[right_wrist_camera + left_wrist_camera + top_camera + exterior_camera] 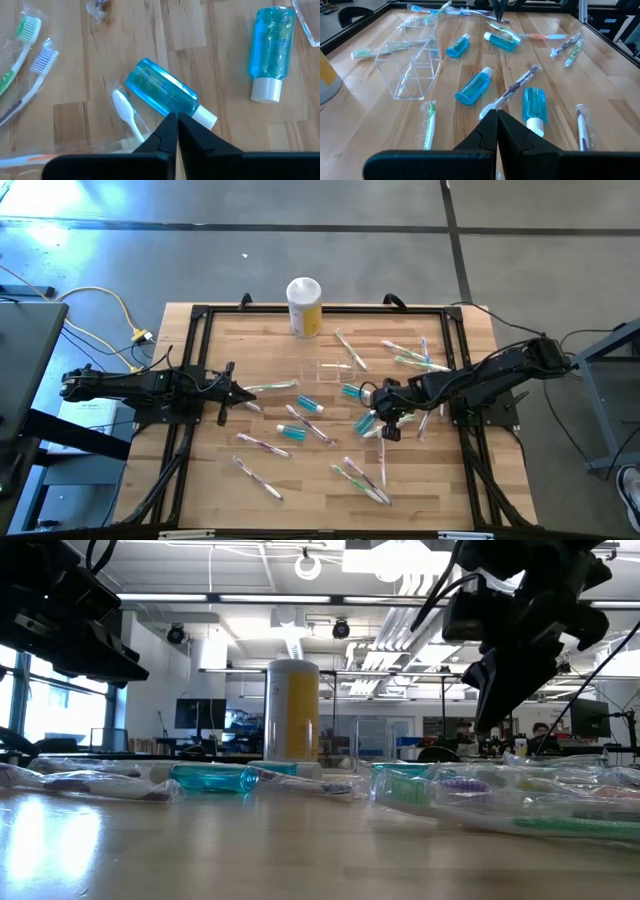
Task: Pick & Place toothbrushing station
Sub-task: Put the mouthwash into the transparent organizer
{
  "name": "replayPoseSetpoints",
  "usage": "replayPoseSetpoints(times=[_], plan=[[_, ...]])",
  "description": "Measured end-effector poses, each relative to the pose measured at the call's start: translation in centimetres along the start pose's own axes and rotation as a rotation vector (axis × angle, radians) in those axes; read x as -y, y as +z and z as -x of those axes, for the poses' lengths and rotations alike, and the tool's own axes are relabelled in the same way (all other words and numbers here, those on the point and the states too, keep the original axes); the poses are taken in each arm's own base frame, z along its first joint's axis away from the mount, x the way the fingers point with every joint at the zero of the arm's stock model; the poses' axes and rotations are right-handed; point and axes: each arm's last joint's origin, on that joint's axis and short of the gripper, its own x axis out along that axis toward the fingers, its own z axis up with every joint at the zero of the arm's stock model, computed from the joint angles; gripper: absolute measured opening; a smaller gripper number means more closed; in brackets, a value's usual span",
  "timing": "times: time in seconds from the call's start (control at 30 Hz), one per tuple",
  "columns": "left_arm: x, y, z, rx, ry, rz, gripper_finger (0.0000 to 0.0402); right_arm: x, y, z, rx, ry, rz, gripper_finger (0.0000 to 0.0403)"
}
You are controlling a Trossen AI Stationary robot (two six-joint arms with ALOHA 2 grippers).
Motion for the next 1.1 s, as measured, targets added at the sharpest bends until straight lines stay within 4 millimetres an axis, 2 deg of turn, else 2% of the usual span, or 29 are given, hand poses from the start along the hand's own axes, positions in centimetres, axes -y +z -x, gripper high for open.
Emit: replayPoseSetpoints(times=[0.33,0.47,0.73,1.1], plan=[[0.0,0.0,0.0,0.001,0.0,0.0,0.0,0.0,-0.1,-0.1,-0.007,-0.007,0.069,0.0136],[0.0,0.0,0.0,0.001,-0.001,0.0,0.0,0.0,-0.1,-0.3,-0.014,-0.008,0.123,0.0169],[0.0,0.0,0.0,0.001,-0.001,0.0,0.0,0.3,-0.8,-2.2,-0.111,-0.049,0.254,0.0172],[0.0,0.0,0.0,0.0,-0.001,0.0,0.0,0.6,-0.4,-3.7,-0.097,-0.109,0.33,0.0163]])
